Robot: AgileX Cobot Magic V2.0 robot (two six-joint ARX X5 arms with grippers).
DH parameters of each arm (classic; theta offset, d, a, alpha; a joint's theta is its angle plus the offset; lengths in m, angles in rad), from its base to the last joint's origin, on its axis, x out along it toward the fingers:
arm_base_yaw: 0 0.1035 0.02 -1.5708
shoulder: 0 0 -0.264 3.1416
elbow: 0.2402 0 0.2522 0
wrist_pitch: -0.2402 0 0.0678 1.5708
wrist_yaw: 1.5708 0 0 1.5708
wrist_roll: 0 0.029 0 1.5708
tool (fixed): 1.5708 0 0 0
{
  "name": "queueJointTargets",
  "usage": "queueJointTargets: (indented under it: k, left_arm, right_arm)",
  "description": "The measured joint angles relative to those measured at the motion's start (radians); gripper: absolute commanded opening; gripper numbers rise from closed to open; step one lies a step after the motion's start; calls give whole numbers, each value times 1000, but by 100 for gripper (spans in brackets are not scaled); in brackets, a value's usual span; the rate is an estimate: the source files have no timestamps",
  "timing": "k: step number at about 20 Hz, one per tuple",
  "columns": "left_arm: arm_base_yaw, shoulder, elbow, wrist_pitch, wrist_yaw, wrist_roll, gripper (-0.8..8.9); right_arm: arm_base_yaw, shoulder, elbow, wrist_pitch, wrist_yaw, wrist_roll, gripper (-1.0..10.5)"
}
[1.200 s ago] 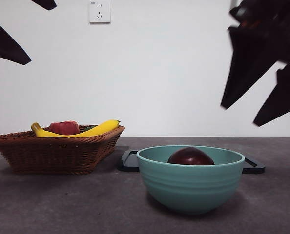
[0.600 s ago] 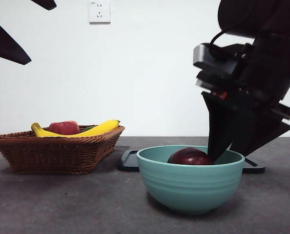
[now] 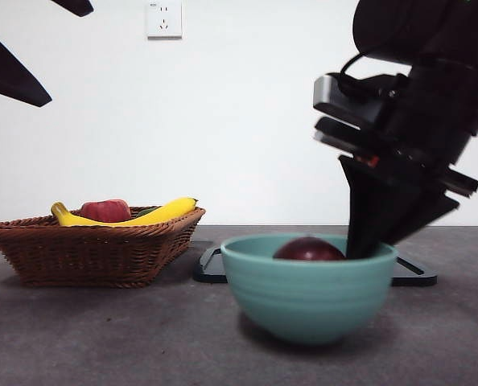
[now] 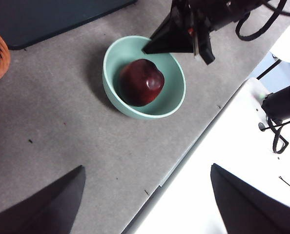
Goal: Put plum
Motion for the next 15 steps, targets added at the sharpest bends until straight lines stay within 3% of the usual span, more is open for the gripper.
queueJointTargets:
  k: [5, 11, 15]
  left_arm:
    - [0, 0, 0, 0, 0, 0, 405]
    - [0, 0, 0, 0, 0, 0, 405]
    - [0, 0, 0, 0, 0, 0, 405]
  right_arm:
    - [-27, 0, 138, -1, 3, 10, 10]
    - [-206, 23, 313, -43, 20, 0, 10]
    - [-276, 154, 438, -66, 19, -22, 9]
